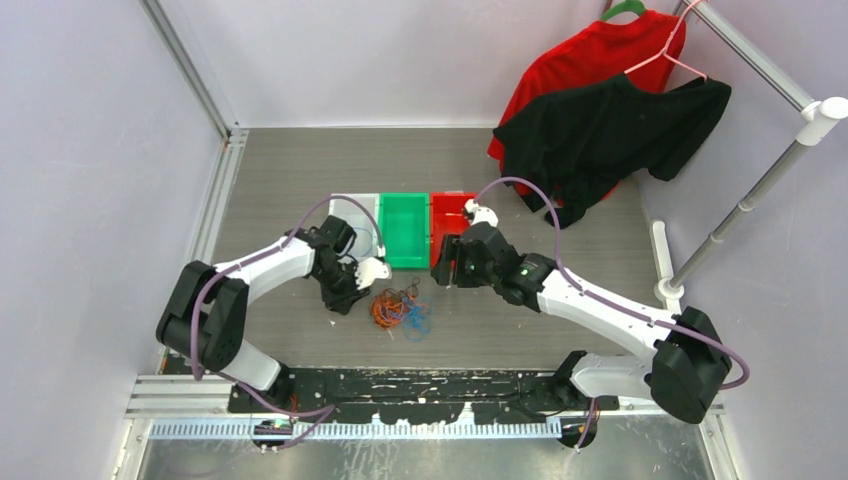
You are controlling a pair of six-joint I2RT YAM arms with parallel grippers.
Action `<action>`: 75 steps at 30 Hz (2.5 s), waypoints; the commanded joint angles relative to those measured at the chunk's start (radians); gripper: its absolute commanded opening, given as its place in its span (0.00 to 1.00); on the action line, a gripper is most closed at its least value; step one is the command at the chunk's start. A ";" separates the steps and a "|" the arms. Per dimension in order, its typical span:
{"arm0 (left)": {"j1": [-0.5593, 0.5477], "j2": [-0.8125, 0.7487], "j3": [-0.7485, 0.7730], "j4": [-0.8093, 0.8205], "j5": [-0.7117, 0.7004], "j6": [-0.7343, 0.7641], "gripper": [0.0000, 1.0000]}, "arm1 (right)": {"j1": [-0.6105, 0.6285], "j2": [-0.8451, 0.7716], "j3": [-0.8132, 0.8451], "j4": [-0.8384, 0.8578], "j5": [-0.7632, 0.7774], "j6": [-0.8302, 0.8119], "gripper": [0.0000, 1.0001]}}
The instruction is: Untangle the cables
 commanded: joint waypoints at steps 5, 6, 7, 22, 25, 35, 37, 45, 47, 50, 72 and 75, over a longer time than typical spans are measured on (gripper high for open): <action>-0.004 -0.114 0.060 0.000 0.001 -0.006 0.00 | 0.004 -0.047 -0.013 0.035 -0.001 0.012 0.63; -0.004 -0.136 0.086 -0.027 0.007 -0.017 0.00 | 0.004 -0.048 -0.014 0.036 -0.002 0.013 0.62; -0.004 -0.156 0.120 -0.051 0.014 -0.027 0.00 | 0.004 -0.049 -0.015 0.037 -0.002 0.013 0.62; 0.004 -0.082 0.304 0.129 -0.165 -0.150 0.00 | 0.004 -0.067 -0.022 0.042 0.005 0.023 0.58; 0.025 -0.021 0.310 0.248 -0.202 -0.170 0.00 | 0.004 -0.073 -0.017 0.034 0.014 0.023 0.58; 0.096 0.186 0.393 0.340 -0.180 -0.259 0.00 | 0.003 -0.083 0.019 0.005 0.025 0.016 0.58; 0.096 0.197 0.386 0.344 -0.163 -0.277 0.00 | 0.002 -0.085 0.024 -0.002 0.028 0.012 0.58; 0.096 0.181 0.395 0.281 -0.138 -0.277 0.35 | 0.001 -0.085 0.021 -0.003 0.021 0.008 0.59; 0.097 0.167 0.403 0.254 -0.127 -0.271 0.52 | 0.001 -0.085 0.021 -0.001 0.021 0.005 0.59; 0.100 0.146 0.452 0.166 -0.100 -0.270 0.73 | -0.001 -0.082 0.026 -0.013 0.020 -0.001 0.59; 0.159 -0.163 0.628 -0.342 0.179 -0.252 0.99 | 0.181 0.114 -0.037 0.063 -0.113 -0.095 0.63; 0.159 -0.195 0.609 -0.359 0.194 -0.247 0.99 | 0.181 0.155 -0.031 0.088 -0.118 -0.118 0.63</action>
